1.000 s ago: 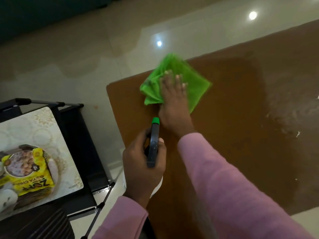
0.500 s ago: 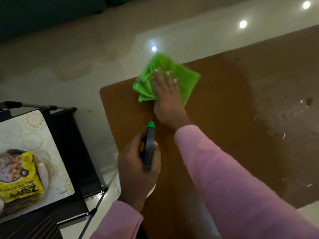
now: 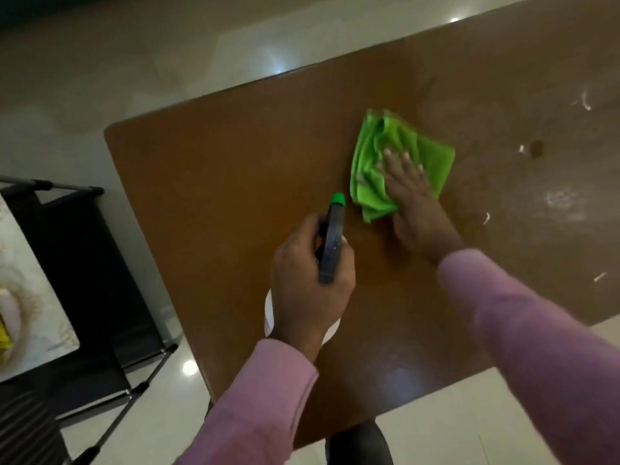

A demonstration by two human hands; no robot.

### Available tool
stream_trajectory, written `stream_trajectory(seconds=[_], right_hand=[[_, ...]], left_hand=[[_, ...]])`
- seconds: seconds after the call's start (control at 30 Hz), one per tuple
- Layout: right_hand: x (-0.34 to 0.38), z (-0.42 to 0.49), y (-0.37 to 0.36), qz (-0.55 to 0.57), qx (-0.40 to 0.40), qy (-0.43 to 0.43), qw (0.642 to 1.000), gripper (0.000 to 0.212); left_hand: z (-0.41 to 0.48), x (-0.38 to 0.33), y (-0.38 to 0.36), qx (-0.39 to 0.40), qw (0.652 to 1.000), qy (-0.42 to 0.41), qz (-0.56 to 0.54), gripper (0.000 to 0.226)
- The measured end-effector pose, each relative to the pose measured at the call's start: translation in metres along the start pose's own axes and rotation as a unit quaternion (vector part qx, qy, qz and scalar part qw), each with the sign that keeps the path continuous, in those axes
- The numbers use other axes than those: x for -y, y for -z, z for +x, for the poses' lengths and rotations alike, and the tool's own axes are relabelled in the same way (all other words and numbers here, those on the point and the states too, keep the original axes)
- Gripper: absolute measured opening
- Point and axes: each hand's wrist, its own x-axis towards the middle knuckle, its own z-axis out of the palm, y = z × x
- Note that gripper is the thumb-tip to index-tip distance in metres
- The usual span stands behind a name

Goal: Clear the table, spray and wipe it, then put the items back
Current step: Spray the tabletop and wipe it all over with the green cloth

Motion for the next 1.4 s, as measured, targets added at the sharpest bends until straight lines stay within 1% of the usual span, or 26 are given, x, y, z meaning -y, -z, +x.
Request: stream_trajectory(seconds=[0.07,0.13,0.17,0.23,0.37,0.43,0.5,0.57,0.63,0.7,0.77,0.8,0.87,1.03,1.1,1.17,1.23,1.3,1.37,1.4], right_hand=[[-0.001,-0.068,-0.017,0.004,0.027,0.011,1.000,0.079],[-0.008,-0.092,-0.021,-0.011,0.046,0.014,0.999,0.080],[-0.016,-0.082,-0.015,-0.013,0.045,0.018,0.999,0.081],[-0.029,-0.034,0.003,-0.025,0.030,0.014,0.999,0.081],[-0.050,0.104,0.043,-0.090,-0.016,0.005,0.996,0.072],[-0.051,0.120,0.043,-0.111,-0.028,0.016,0.993,0.068],[-0.059,0.081,0.035,-0.106,-0.024,0.065,0.992,0.071],[-0.066,0.001,0.021,-0.068,-0.013,0.086,0.994,0.076],[-0.066,-0.091,0.001,-0.024,0.024,0.069,0.997,0.078],[-0.065,-0.165,-0.013,-0.013,0.048,0.055,0.997,0.077],[-0.065,-0.195,-0.021,-0.017,0.075,0.031,0.997,0.075],[-0.066,-0.190,-0.019,-0.013,0.077,0.029,0.997,0.077],[-0.067,-0.151,-0.007,-0.018,0.062,0.027,0.998,0.080],[-0.073,0.005,0.035,-0.077,0.005,0.012,0.997,0.076],[-0.071,0.018,0.031,-0.093,-0.006,0.013,0.996,0.075],[-0.074,-0.017,0.013,-0.100,-0.023,0.026,0.994,0.077],[-0.073,-0.091,-0.011,-0.078,-0.024,0.038,0.996,0.079],[-0.069,-0.182,-0.040,-0.052,-0.001,0.025,0.998,0.081],[-0.066,-0.263,-0.062,-0.057,0.027,0.002,0.998,0.087],[-0.067,-0.290,-0.072,-0.070,0.049,-0.001,0.996,0.089]], left_hand=[[-0.005,-0.005,-0.013,-0.016,1.000,-0.005,0.025,0.004],[-0.010,-0.005,-0.026,-0.031,0.999,0.007,0.037,0.011],[-0.014,-0.005,-0.034,-0.040,0.998,0.007,0.039,0.013],[-0.023,-0.004,-0.050,-0.053,0.998,-0.003,0.038,0.012],[-0.043,-0.002,-0.073,-0.050,0.998,-0.003,0.030,0.017],[-0.050,0.000,-0.079,-0.038,0.999,-0.006,0.037,0.019],[-0.056,-0.001,-0.083,-0.035,0.998,-0.009,0.047,0.018],[-0.058,-0.005,-0.083,-0.034,0.998,-0.009,0.058,0.015],[-0.057,-0.007,-0.081,-0.042,0.997,-0.001,0.063,0.012],[-0.056,-0.008,-0.082,-0.045,0.998,0.014,0.051,0.009],[-0.057,-0.010,-0.082,-0.043,0.998,0.013,0.053,0.005],[-0.057,-0.010,-0.083,-0.043,0.997,0.003,0.059,0.005],[-0.061,-0.009,-0.084,-0.038,0.997,-0.018,0.069,0.005],[-0.069,-0.005,-0.090,-0.025,0.993,-0.055,0.099,0.021],[-0.071,-0.003,-0.092,-0.021,0.992,-0.064,0.111,0.022],[-0.070,-0.004,-0.091,-0.020,0.992,-0.065,0.110,0.019],[-0.068,-0.005,-0.089,-0.019,0.992,-0.068,0.109,0.009],[-0.067,-0.007,-0.087,-0.018,0.993,-0.060,0.101,0.009],[-0.067,-0.010,-0.086,-0.019,0.995,-0.045,0.088,0.007],[-0.067,-0.011,-0.085,-0.021,0.996,-0.038,0.083,0.007]])
